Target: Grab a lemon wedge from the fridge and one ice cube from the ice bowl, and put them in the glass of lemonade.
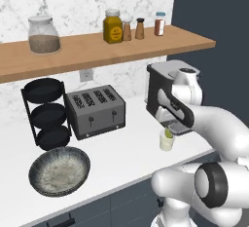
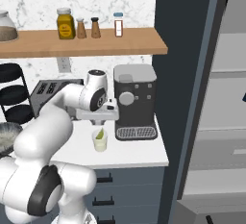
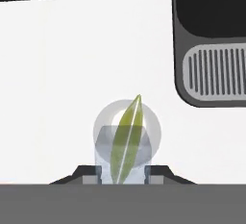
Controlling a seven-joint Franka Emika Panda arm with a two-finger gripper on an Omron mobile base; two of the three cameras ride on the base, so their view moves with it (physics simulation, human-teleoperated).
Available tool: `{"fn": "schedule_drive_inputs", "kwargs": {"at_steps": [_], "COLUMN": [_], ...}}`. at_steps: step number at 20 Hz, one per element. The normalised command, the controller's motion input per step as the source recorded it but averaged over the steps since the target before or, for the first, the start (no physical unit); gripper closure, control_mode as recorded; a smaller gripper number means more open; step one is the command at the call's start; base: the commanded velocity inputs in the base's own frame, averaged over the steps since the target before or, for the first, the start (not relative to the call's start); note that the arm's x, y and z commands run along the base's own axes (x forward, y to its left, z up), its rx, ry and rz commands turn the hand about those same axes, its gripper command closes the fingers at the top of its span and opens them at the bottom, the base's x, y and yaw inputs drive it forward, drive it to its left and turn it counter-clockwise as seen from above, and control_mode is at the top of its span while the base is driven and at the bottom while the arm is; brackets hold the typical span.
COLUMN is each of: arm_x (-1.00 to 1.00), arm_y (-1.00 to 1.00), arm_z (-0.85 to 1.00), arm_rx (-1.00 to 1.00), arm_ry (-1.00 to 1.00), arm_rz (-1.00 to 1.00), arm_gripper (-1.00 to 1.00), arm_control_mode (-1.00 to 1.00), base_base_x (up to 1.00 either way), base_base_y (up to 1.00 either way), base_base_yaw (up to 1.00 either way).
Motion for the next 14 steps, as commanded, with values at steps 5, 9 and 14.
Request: {"fn": "schedule_drive_inputs", "kwargs": {"at_steps": [5,9,14], "arm_x": [0.02,-0.03,-0.01], "arm_y": [0.00,0.04,0.13], "arm_z": [-0.10,-0.07,-0.07], "arm_rx": [0.00,0.00,0.00], "arm_ry": [0.00,0.00,0.00], "arm_rz": [0.00,0.00,0.00], "arm_gripper": [1.00,1.00,1.00], "arm_control_mode": [-1.00,-1.00,-1.00], "base_base_x": [0.00,0.00,0.00], "base_base_y": [0.00,0.00,0.00], "base_base_yaw": [0.00,0.00,0.00]}}
